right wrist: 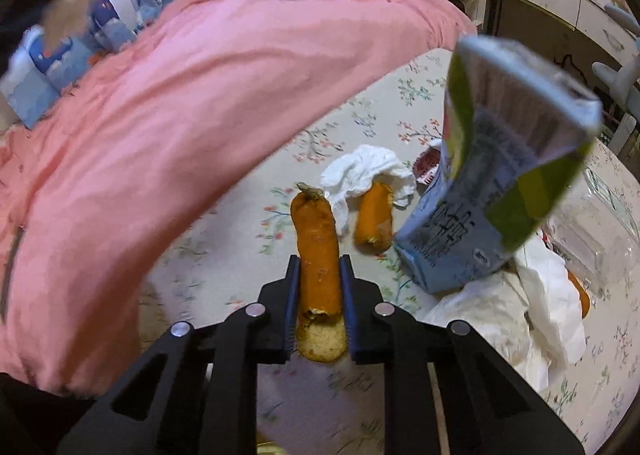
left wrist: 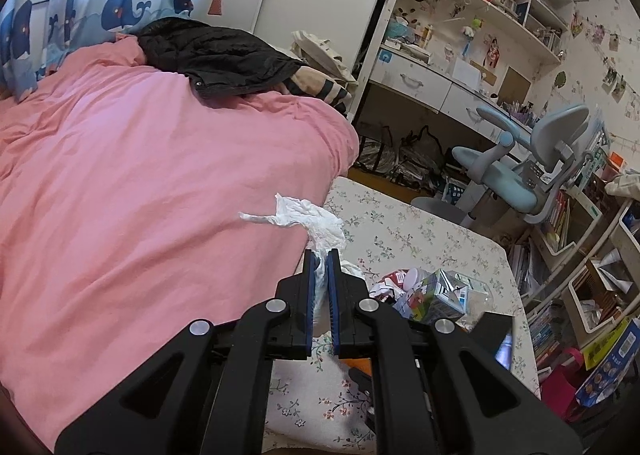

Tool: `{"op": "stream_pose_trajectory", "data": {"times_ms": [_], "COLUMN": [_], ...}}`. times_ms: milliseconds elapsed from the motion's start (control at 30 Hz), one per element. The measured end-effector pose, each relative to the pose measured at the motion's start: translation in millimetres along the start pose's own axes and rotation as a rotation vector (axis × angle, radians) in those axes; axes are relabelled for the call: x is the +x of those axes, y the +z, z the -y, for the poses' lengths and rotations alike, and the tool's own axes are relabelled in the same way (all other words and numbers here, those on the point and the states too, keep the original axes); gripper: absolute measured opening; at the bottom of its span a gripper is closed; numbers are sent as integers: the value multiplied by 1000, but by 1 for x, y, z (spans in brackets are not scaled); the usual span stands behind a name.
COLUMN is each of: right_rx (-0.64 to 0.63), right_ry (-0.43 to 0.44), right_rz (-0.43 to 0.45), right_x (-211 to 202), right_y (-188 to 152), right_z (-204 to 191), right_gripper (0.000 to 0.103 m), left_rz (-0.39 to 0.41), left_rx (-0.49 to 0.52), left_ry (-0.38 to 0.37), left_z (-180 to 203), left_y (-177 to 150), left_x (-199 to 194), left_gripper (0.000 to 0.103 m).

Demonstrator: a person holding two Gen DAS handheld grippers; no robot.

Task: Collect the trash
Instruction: 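Drop the orange carrot into the yellow bin with the right tool while the left holds the tissue, then carry the white tissue to the yellow bin with the left tool and release it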

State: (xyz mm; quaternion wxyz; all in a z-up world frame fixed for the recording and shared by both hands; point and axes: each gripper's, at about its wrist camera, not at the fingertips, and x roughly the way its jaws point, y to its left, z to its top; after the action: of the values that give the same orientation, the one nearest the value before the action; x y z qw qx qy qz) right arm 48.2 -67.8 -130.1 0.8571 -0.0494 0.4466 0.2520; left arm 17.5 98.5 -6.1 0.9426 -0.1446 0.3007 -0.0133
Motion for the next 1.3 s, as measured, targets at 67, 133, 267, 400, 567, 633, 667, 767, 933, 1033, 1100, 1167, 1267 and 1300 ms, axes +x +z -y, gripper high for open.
{"op": "stream_pose_trajectory", "data": {"times_ms": [67, 133, 267, 400, 567, 633, 667, 767, 933, 1033, 1100, 1167, 1267, 1300], "right_rx": [8, 8, 9, 25, 64, 67, 74, 91, 156, 192, 226, 268, 328, 349], "right_ry": [29, 48, 60, 71, 54, 23, 13, 12, -29, -58, -96, -126, -172, -174], "right_rz": [22, 35, 34, -15, -143, -195, -225, -291, -279, -214, -161, -100, 2, 35], "right_x": [-17, -32, -60, -76, -72, -64, -59, -46, -49, -62, -72, -83, -100, -105], "right_y": [-7, -16, -46, -84, -152, -173, -182, -201, -207, -203, -200, -197, -196, -196], "right_z": [-6, -12, -22, -31, -38, -39, -38, -35, -15, -6, 3, 13, 28, 33], "right_gripper": [20, 20, 20, 20, 20, 20, 20, 22, 42, 45, 49, 53, 61, 63], "left_rz": [-2, -11, -33, -69, -90, -102, -112, -145, -201, -238, -268, -306, -359, -377], "left_rx": [17, 39, 83, 142, 233, 259, 270, 288, 353, 382, 392, 414, 442, 453], "left_ry": [1, 2, -3, -24, -44, -52, -55, -69, -83, -92, -101, -109, -130, -136], "left_z": [3, 7, 14, 27, 51, 58, 61, 68, 82, 87, 89, 93, 97, 100], "left_y": [-2, -8, -20, -40, -65, -76, -83, -103, -141, -163, -172, -189, -211, -219], "left_x": [0, 1, 2, -5, -19, -24, -27, -34, -45, -51, -52, -54, -57, -58], "left_gripper": [5, 5, 5, 5, 5, 5, 5, 5, 5, 5, 5, 5, 5, 5]}}
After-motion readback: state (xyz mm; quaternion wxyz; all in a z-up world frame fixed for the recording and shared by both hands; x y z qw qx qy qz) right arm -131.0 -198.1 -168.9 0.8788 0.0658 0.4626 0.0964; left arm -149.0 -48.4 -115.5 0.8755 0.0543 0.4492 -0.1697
